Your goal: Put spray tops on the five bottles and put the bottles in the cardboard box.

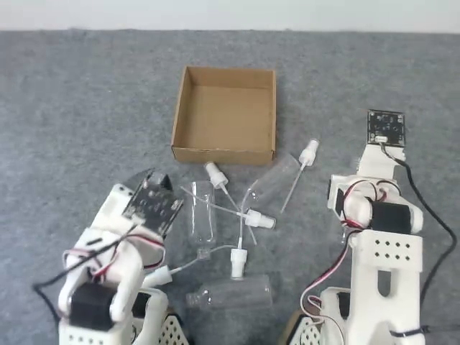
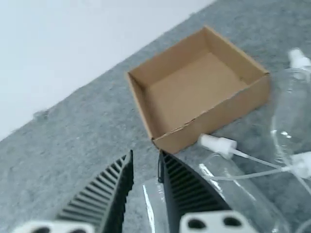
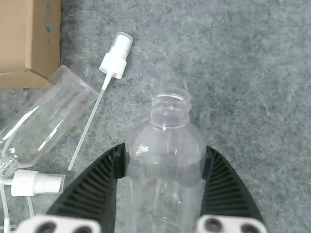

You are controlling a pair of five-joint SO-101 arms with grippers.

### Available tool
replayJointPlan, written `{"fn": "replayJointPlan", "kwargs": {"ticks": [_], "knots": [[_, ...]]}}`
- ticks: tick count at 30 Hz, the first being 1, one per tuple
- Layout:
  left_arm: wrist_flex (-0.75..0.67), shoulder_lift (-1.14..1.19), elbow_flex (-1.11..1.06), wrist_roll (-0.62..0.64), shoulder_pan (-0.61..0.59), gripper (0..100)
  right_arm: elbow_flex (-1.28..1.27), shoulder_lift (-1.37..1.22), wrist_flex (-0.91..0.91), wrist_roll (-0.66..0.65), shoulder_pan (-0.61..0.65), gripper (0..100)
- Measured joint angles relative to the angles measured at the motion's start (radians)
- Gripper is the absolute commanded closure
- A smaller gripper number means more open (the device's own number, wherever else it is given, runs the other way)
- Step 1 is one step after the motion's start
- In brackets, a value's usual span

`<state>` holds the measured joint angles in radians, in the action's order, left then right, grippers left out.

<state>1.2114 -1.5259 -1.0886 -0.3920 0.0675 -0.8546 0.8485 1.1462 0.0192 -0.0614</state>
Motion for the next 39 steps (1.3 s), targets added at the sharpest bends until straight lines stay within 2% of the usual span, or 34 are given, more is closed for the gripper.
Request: {"fn": "replayJointPlan", "kwargs": {"ticks": [12, 16, 30, 35, 39], "knots": [[0.109, 0.526, 0.276, -0.04, 0.23, 91, 0.0, 0.0, 0.0, 0.0, -0.043, 88.7], [0.109, 0.667, 0.338, -0.054, 0.284, 87, 0.0, 0.0, 0.0, 0.0, -0.044, 88.7], [0.109, 1.082, 0.52, -0.173, 0.325, 86, 0.0, 0.0, 0.0, 0.0, -0.055, 88.7], [0.109, 1.195, 0.571, -0.192, 0.358, 86, 0.0, 0.0, -0.014, 0.0, -0.121, 88.7], [0.109, 1.278, 0.595, -0.219, 0.428, 86, 0.0, 0.0, -0.028, 0.0, -0.17, 88.7]]}}
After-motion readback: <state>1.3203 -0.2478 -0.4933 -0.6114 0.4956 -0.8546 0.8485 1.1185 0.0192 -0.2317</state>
